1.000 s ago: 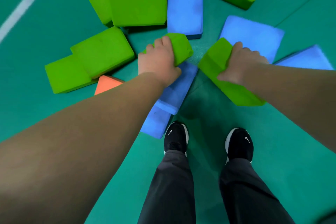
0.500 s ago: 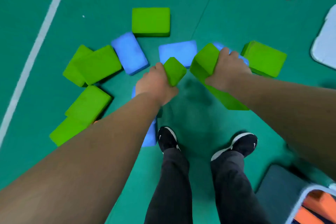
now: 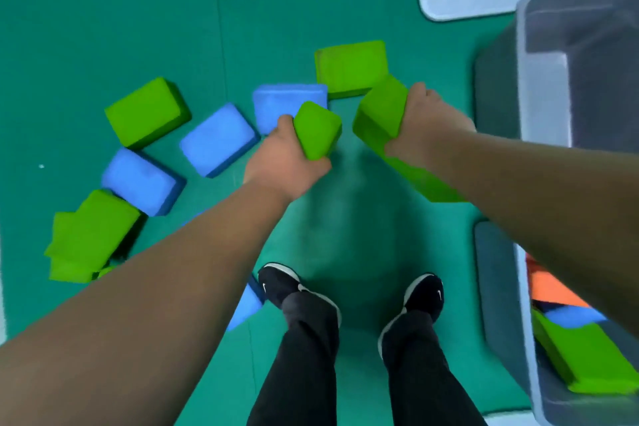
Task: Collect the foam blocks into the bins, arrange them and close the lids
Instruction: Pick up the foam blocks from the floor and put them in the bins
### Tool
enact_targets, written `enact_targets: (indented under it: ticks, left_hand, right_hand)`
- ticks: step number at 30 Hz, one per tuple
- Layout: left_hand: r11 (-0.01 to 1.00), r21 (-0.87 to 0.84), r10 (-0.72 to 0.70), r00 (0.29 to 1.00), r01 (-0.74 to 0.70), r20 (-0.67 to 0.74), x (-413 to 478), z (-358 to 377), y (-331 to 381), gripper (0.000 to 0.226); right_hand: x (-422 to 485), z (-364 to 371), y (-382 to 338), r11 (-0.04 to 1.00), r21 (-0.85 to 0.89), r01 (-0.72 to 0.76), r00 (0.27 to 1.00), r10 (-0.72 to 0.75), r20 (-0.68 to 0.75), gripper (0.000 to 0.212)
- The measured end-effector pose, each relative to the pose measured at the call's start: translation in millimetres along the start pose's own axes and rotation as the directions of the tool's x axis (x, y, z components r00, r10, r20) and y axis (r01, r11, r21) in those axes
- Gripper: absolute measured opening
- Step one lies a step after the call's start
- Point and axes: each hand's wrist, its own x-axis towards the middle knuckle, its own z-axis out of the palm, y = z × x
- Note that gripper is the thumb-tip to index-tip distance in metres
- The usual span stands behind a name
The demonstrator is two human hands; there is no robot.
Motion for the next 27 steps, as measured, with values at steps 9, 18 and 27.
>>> enact_targets:
  ticks: [9, 18, 27]
  left_hand:
    - [0.882, 0.174, 0.423, 0.898, -0.438, 0.117, -23, 82, 223, 0.078]
    - [0.659, 0.250, 0.680, 0.704, -0.709, 0.204, -102, 173, 414, 0.073]
    - [0.526, 0.053, 0.744, 0.489, -0.849, 0.456, -196, 269, 438, 0.080]
  right_hand:
    - [-66, -32, 263, 0.892, 0.285, -0.352, 0.925, 0.378, -0.041, 0.084]
    - [-185, -8, 468, 0.680, 0.436, -0.590, 0.753, 0.658, -0.006, 0.092]
    - [-297, 95, 529, 0.414, 0.534, -0.737, 0.560, 0.816, 0.141, 0.087]
